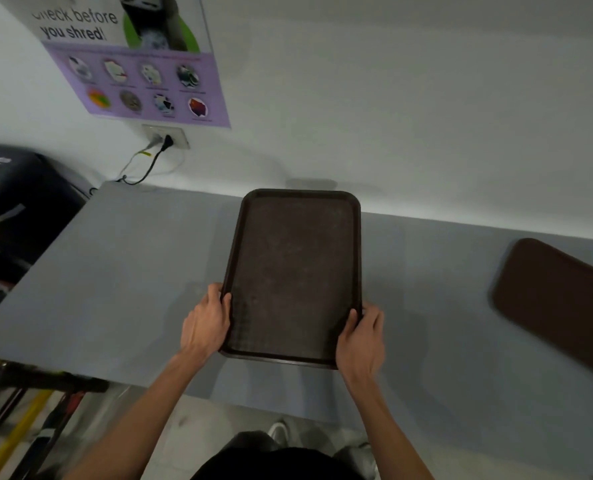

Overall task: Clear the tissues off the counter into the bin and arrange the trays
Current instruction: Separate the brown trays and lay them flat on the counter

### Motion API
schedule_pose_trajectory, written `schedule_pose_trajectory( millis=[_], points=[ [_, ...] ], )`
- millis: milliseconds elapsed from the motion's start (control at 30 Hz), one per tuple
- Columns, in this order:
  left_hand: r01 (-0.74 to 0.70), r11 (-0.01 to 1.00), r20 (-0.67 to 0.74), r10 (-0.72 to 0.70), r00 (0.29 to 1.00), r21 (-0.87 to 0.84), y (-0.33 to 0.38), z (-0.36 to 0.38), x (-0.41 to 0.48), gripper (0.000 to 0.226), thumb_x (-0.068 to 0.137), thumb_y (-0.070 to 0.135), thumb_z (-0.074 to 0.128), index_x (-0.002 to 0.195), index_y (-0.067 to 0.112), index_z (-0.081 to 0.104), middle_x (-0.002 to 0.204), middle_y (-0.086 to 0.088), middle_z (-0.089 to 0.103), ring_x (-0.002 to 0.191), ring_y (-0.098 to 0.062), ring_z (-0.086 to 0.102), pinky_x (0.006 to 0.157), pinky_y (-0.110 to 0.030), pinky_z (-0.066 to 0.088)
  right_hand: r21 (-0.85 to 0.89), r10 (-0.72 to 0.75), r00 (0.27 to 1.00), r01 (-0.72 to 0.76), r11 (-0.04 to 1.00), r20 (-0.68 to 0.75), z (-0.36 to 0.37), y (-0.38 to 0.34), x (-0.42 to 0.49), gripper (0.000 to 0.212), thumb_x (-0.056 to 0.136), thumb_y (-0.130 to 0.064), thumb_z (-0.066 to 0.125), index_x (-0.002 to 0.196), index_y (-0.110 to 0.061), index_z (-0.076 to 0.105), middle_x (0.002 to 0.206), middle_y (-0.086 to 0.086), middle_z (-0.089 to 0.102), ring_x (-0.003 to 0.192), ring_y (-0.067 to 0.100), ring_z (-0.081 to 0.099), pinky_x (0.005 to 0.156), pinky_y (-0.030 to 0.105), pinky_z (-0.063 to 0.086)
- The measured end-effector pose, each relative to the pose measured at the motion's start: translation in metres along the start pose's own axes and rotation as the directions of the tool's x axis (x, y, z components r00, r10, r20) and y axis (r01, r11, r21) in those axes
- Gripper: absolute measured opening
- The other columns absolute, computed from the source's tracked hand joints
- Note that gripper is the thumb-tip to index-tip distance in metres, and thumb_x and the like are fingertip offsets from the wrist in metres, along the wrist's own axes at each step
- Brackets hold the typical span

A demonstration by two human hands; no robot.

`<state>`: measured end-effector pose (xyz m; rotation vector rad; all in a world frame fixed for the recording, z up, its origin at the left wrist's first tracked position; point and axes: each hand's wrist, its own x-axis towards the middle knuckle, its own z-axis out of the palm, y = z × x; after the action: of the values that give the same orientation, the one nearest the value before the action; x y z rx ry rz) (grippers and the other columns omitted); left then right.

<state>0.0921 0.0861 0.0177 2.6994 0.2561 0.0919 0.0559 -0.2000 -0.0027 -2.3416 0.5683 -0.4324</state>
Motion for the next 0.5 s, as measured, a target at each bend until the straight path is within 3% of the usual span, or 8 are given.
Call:
schedule_pose_trajectory(
  millis=[200,267,367,500],
  points=[
    [0.011,0.999,0.159,-0.019,0.987,0.048,-0.030,0.012,0.006,0.022,0.109,0.038,0.033,0.108,0.017,0.038,0.105,-0.021,0.069,0.093,-0.048,0.068,0.074,-0.051,0.052,-0.089,0.032,0.998,-0.027,0.996,0.049,0.035,0.004,-0.017,0.018,0.109,-0.026,0.050,0.116,-0.010,0.056,0.113,0.010,0.057,0.090,0.039,0.064,0.070,0.045,0.054],
    [-0.005,0.999,0.168,-0.003,0.986,0.046,-0.034,0.018,0.006,0.022,0.110,0.036,0.033,0.107,0.016,0.039,0.110,-0.018,0.061,0.094,-0.047,0.067,0.072,-0.051,0.051,-0.172,0.018,0.999,-0.009,0.985,0.052,0.047,0.013,-0.020,0.019,0.107,-0.024,0.053,0.117,-0.009,0.058,0.110,0.013,0.061,0.098,0.038,0.060,0.080,0.050,0.055],
    [-0.007,1.000,0.161,0.006,0.987,0.001,-0.036,0.027,0.006,0.021,0.110,0.032,0.034,0.111,0.012,0.042,0.114,-0.016,0.052,0.093,-0.047,0.064,0.070,-0.051,0.049,-0.257,0.073,0.997,-0.064,0.964,0.027,0.059,0.023,-0.024,0.021,0.107,-0.024,0.055,0.120,-0.008,0.061,0.111,0.015,0.062,0.101,0.036,0.054,0.084,0.052,0.051],
    [0.028,0.998,0.191,-0.016,0.982,-0.057,-0.039,0.032,0.009,0.022,0.111,0.032,0.032,0.117,0.012,0.038,0.108,-0.026,0.065,0.092,-0.050,0.066,0.072,-0.053,0.051,-0.263,0.023,1.000,-0.024,0.964,-0.005,0.066,0.029,-0.025,0.012,0.106,-0.014,0.057,0.111,-0.004,0.058,0.104,0.020,0.056,0.091,0.037,0.049,0.086,0.054,0.047]
  ],
)
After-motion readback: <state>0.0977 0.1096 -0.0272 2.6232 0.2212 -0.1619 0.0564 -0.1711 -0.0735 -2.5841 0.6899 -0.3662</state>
